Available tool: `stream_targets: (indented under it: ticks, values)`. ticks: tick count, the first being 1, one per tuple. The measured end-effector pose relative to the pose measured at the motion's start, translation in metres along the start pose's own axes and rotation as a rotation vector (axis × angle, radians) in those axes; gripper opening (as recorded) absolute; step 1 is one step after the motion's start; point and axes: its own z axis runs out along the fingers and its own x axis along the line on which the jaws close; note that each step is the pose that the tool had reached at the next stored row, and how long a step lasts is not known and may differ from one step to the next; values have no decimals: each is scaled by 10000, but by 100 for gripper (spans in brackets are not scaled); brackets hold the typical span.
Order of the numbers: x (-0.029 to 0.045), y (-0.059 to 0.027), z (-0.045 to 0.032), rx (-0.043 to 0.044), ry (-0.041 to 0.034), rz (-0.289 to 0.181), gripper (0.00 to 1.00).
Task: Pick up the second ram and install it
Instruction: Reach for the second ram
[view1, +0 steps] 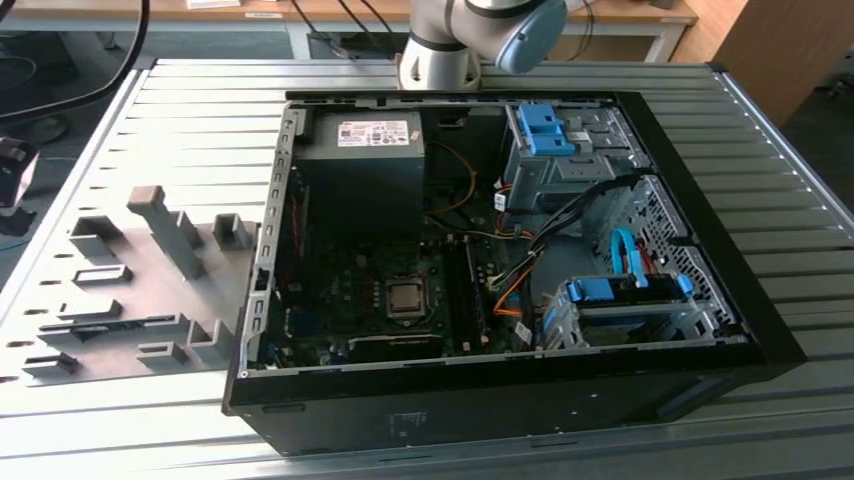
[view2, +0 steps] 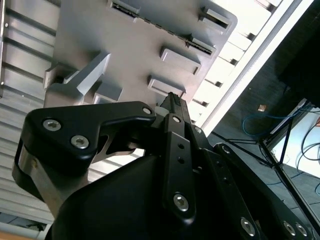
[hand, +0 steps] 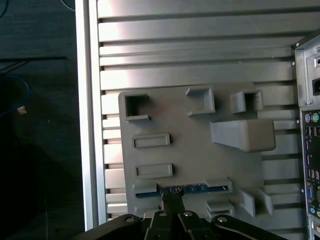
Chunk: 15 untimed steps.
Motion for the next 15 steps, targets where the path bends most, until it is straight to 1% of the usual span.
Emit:
stream_targets:
  ticks: [7, 15]
  values:
    - [-3, -47, 79, 0, 0, 1, 11]
    - [-6, -82, 147, 1, 1, 0, 11]
